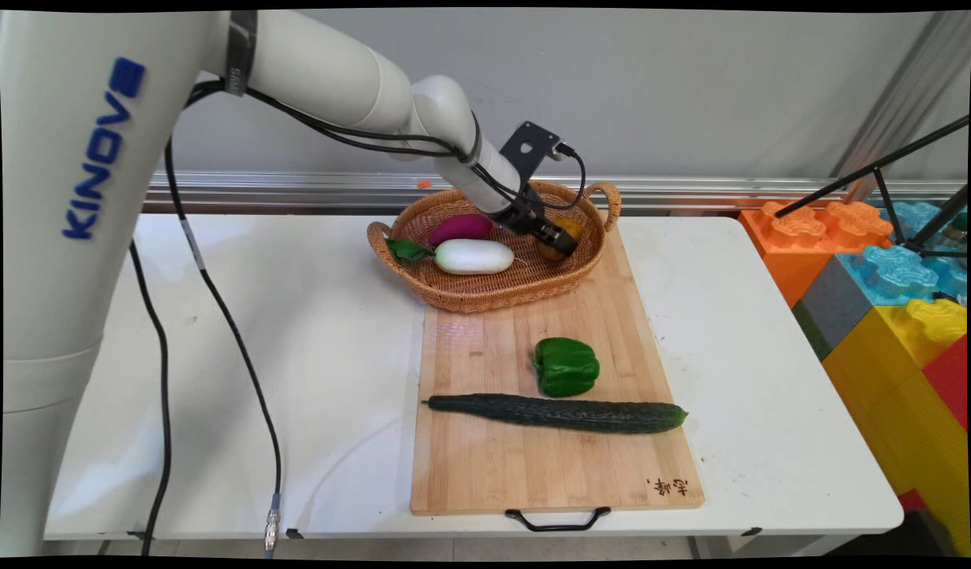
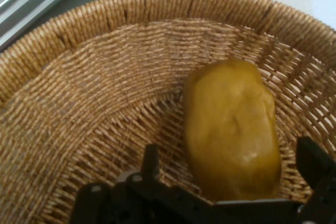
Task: Pick up the potato from the vegetable basket, then place the picked object on the cutting board
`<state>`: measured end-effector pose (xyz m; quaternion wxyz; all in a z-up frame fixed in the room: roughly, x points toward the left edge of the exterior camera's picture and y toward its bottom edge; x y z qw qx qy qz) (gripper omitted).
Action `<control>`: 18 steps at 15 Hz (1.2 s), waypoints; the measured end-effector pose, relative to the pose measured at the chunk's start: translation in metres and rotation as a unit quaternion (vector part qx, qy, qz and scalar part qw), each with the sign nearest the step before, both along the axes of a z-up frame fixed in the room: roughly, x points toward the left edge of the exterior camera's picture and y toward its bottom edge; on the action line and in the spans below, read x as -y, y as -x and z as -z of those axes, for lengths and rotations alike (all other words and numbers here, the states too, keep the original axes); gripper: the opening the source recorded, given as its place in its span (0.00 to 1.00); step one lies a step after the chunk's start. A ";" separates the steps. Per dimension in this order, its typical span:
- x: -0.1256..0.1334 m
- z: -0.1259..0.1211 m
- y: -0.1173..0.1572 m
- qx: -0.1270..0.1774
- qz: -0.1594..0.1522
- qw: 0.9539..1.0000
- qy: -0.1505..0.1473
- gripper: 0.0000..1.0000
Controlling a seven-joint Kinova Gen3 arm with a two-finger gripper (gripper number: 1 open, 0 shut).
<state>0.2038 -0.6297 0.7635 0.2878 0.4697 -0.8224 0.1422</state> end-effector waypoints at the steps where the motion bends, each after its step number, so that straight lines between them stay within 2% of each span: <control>1: 0.002 0.002 0.001 -0.003 0.000 1.000 -0.001 1.00; 2: 0.002 0.003 0.001 -0.006 0.002 1.000 -0.002 0.00; 6: -0.001 0.000 0.002 -0.011 0.018 1.000 0.003 0.00; 10: -0.015 -0.022 -0.003 -0.018 0.040 0.999 0.024 0.00; 15: -0.058 -0.072 -0.031 -0.024 0.061 0.997 0.047 0.00; 18: -0.099 -0.105 -0.058 -0.027 0.078 0.996 0.037 0.00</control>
